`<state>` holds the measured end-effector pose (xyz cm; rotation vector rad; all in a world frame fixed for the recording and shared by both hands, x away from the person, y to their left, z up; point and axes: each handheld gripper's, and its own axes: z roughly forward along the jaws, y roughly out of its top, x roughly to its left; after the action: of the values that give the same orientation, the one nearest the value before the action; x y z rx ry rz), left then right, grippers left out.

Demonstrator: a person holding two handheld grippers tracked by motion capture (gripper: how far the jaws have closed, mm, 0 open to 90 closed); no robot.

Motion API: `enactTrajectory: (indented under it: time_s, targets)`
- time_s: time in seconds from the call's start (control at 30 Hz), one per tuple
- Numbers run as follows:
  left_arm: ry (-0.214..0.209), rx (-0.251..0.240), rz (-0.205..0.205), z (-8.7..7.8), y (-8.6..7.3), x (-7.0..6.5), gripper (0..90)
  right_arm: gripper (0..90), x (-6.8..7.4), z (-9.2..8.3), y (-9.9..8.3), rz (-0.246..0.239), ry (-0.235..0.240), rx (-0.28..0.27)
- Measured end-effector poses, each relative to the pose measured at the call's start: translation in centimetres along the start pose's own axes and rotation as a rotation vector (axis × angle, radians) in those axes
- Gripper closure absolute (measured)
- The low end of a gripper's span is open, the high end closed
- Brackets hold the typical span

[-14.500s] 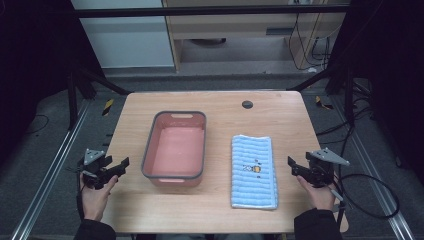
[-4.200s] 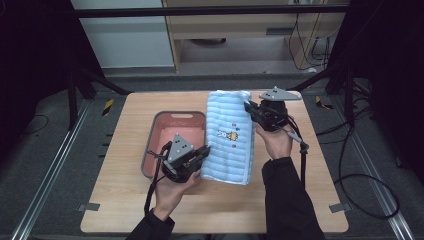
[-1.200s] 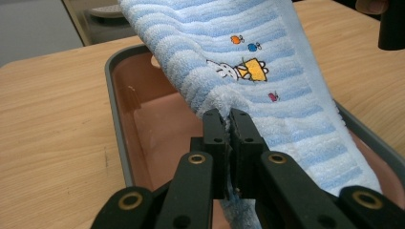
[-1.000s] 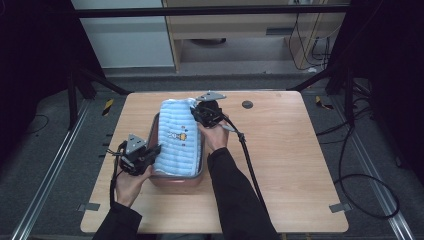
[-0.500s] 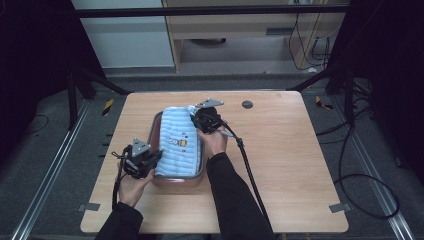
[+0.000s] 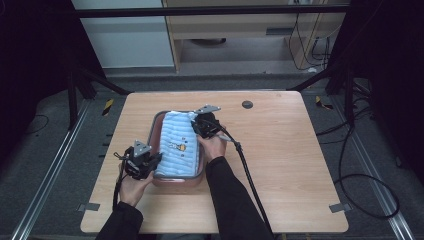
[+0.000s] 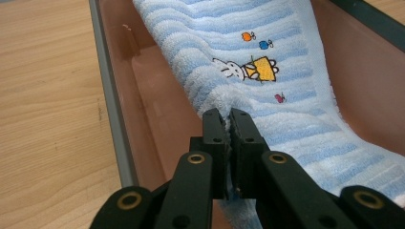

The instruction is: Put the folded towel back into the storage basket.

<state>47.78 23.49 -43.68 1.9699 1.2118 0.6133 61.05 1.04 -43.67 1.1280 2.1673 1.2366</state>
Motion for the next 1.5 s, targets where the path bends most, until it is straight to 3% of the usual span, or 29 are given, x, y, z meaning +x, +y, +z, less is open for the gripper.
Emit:
enactTrajectory:
  time_s: [0.2, 0.4, 0.53, 0.8, 0.97, 1.23, 1.5]
  targets:
    - [0.002, 0.002, -0.005, 0.0, 0.0, 0.1, 82.5, 77.1, 0.1, 0.5, -0.4, -0.018, -0.01, 0.034]
    - [0.011, -0.014, -0.017, -0.2, 0.1, 0.1, 69.2, 67.6, -0.1, 0.0, -0.2, -0.03, -0.026, 0.024]
    - [0.009, -0.039, -0.015, -0.8, 0.5, 0.0, 65.7, 62.3, -0.2, -0.7, -0.1, -0.034, -0.04, 0.002]
    - [-0.019, -0.094, -0.009, -2.2, 1.0, -0.1, 55.9, 44.4, -0.9, -4.0, 0.4, -0.018, -0.04, -0.077]
    - [-0.046, -0.106, -0.006, -2.8, 1.1, -0.1, 46.9, 33.4, -1.7, -6.3, 0.2, -0.001, -0.023, -0.092]
    - [-0.057, -0.099, -0.012, -2.9, 0.7, 0.3, 35.6, 24.2, -3.6, -9.9, -1.8, 0.028, -0.041, -0.113]
    - [-0.05, -0.125, -0.007, -3.2, 0.4, 1.1, 28.7, 20.1, -6.4, -13.5, -4.8, 0.062, -0.072, -0.103]
